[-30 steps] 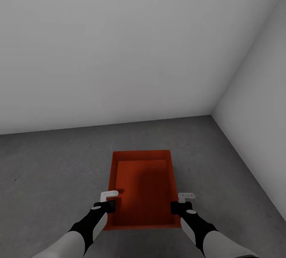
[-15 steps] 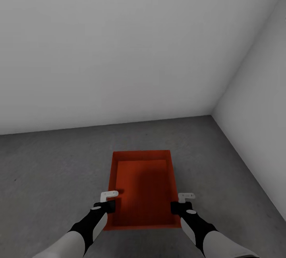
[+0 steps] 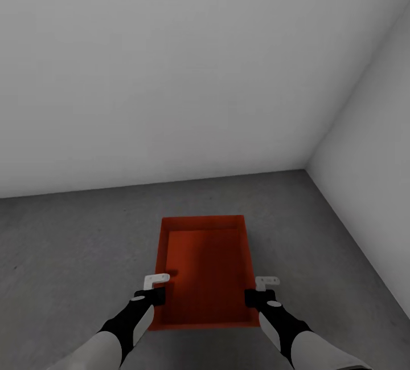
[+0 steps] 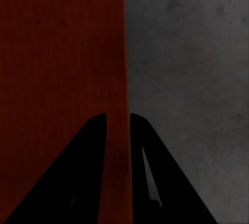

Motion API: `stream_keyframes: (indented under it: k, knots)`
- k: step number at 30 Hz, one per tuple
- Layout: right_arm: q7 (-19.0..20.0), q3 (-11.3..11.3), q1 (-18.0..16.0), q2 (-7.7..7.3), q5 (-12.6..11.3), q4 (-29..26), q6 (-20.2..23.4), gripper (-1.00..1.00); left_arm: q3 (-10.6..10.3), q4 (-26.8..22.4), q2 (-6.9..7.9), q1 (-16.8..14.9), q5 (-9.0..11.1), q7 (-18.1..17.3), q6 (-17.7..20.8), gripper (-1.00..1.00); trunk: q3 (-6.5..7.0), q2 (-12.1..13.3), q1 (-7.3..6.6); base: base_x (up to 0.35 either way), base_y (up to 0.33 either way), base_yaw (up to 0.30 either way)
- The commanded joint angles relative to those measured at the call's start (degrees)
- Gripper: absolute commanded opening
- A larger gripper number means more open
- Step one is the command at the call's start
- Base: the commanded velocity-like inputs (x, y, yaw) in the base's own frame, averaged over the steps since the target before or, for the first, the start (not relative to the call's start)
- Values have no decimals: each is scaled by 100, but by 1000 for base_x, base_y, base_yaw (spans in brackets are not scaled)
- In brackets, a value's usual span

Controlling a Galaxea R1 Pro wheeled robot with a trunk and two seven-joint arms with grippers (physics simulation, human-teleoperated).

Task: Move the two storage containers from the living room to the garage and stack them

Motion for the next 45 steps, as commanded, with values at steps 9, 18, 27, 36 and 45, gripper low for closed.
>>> stream_keyframes:
  k: [9, 18, 27, 36, 45]
  knots:
    - [-46, 1, -2, -41, -59, 18, -19, -100, 95, -98, 184, -4, -69, 151, -177, -100, -8, -9, 4, 191, 0, 0]
    - [-46, 1, 0, -41, -59, 21, -19, -100, 95, -98, 184, -3, -68, 151, -177, -100, -8, -9, 4, 168, 0, 0]
    - [-46, 1, 0, -41, -60, 20, -19, -100, 95, -98, 184, -7, -70, 151, -177, -100, -8, -9, 4, 162, 0, 0]
    - [-46, 1, 0, -41, -59, 19, -17, -100, 95, -97, 184, -5, -67, 151, -177, -100, -8, -9, 4, 162, 0, 0]
    - [-46, 1, 0, -41, -59, 19, -18, -100, 91, -95, 184, -1, -68, 151, -177, -100, -8, -9, 4, 77, 0, 0]
